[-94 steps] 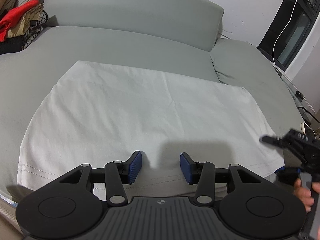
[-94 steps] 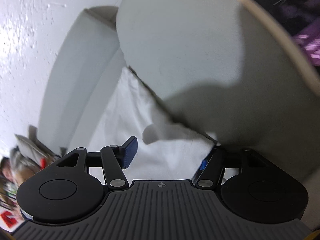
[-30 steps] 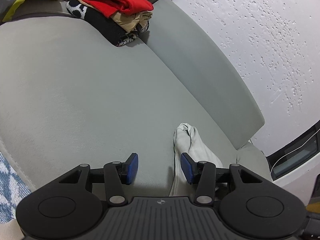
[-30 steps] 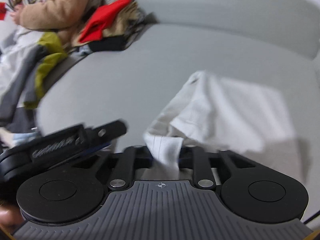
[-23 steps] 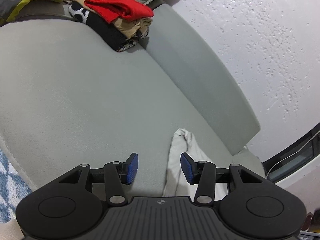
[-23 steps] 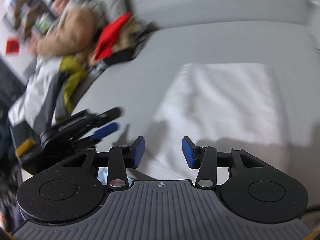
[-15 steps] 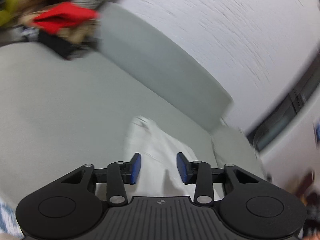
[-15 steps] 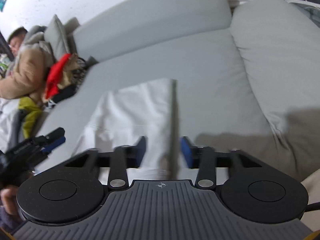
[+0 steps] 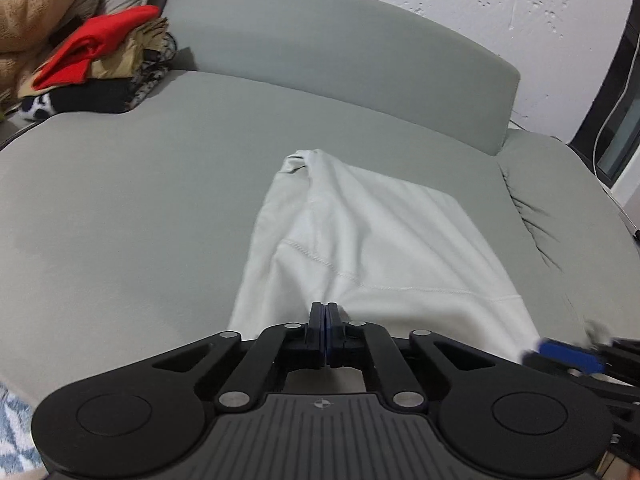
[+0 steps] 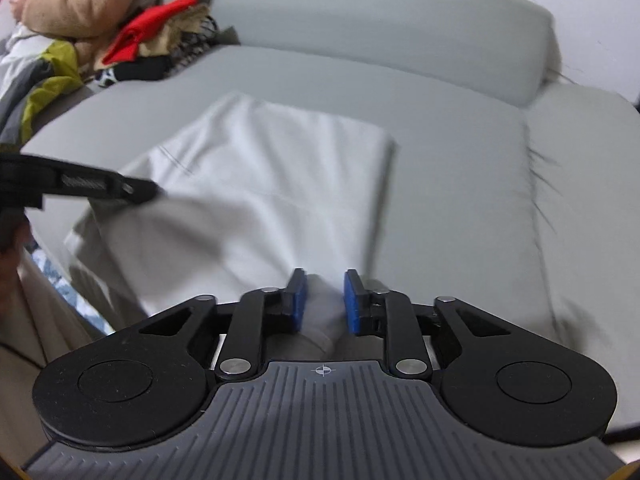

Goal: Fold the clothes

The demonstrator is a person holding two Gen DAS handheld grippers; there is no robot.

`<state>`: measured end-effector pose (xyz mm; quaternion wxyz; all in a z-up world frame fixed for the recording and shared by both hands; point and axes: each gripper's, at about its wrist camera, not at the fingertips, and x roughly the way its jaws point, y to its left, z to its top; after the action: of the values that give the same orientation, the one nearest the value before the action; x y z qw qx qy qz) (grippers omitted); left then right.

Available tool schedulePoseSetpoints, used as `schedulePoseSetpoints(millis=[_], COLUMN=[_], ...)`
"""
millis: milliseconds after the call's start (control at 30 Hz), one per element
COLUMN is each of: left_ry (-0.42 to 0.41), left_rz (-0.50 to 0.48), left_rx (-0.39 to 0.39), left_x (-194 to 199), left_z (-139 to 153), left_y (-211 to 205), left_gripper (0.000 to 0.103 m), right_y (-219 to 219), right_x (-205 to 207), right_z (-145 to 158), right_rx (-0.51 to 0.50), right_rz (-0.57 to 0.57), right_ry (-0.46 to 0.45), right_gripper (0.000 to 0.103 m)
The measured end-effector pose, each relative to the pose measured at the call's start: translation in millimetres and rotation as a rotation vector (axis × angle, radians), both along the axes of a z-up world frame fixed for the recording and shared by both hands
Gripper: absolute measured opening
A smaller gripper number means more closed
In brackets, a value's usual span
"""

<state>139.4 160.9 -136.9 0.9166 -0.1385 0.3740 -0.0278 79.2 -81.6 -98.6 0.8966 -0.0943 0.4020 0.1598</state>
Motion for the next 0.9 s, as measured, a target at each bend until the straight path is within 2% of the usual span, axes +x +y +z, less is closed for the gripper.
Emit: schedulePoseSetpoints(millis=[133, 233, 300, 367, 500, 567, 633, 667, 767, 800, 867, 900], left_ry=[-0.034, -0.122, -0.159, -0.165, -0.088, -0.031, 0.014, 0.026, 0.090, 0.124, 0.186, 0.191], left_rz=[0.027, 0.010, -0.013, -0.047, -0.168, -0.242, -0.276, -0.260, -0.200, -0.177, -0.141, -0.132], left_rx=[-0.063, -0.127, -0.134, -0.100, -0.010, 0.035, 0.052, 0.037, -0.016, -0.013, 0.102, 0.120], left_x=[-21, -39, -42, -35, -3, 17, 39, 48, 70, 73, 77, 77], left_z=[5, 16, 26, 32, 43, 46, 46, 43, 26, 19, 9, 7], left_y=[17, 21, 14, 1, -32, -47, -54, -52, -43, -42, -45, -43], left_gripper=[0.005, 0.008, 0.013, 0.019, 0.029, 0.030, 0.029, 0.028, 0.008, 0.008, 0.007, 0.008], right_y=[-35, -55, -60, -62, -52, -43, -36, -36, -33, -32, -22, -17], right_x=[-7, -10, 0, 18, 62, 84, 101, 106, 120, 124, 126, 126], right_z=[6, 13, 16, 20, 27, 27, 26, 22, 7, 0, -12, -18], right_rx=[0.114, 0.196, 0.226, 0.252, 0.266, 0.268, 0.283, 0.305, 0.343, 0.337, 0.183, 0.094], right_rz=[-0.065, -0.106, -0.108, -0.085, 0.060, 0.160, 0.212, 0.213, 0.201, 0.187, 0.194, 0.201], right_ry=[0.049, 0.031, 0.017, 0.033, 0.078, 0.130, 0.141, 0.139, 0.152, 0.167, 0.167, 0.156], right_gripper=[0.032, 0.032, 0.033, 0.033, 0.035, 0.035, 0.035, 0.035, 0.035, 0.035, 0.035, 0.038])
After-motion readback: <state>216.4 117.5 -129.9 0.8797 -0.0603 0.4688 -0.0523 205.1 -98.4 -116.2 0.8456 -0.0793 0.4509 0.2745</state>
